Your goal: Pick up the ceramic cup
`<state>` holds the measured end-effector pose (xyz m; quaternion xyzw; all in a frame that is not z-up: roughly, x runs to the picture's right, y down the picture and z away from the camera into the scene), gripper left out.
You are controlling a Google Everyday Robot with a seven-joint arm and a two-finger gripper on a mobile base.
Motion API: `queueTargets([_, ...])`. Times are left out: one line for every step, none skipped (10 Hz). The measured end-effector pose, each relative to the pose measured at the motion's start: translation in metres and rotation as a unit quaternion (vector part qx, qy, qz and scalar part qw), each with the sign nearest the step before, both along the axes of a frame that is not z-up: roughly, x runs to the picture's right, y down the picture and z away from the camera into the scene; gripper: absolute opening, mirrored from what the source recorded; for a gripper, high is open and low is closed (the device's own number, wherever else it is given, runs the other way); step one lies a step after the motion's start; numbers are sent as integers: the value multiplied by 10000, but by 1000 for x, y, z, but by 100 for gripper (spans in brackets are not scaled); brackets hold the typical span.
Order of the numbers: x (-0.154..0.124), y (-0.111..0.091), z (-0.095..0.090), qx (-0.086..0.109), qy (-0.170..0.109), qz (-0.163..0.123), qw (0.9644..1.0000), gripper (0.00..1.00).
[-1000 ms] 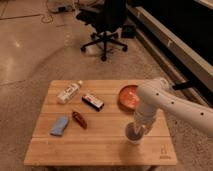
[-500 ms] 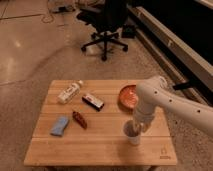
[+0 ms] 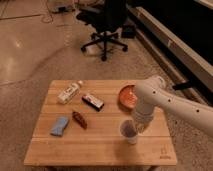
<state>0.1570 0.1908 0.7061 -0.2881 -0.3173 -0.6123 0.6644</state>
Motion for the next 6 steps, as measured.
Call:
queueTargets([-2, -6, -4, -18, -87, 79, 9999, 0])
queueTargets([-1, -9, -7, -25, -105, 143, 9998, 0])
queueTargets([-2, -12, -10, -51, -150, 185, 9997, 0])
queueTargets([-7, -17, -13, -90, -248, 219, 9994, 0])
queueTargets([-9, -19, -16, -141, -324, 232, 9991, 0])
queueTargets([-11, -21, -18, -182, -364, 246, 9989, 0])
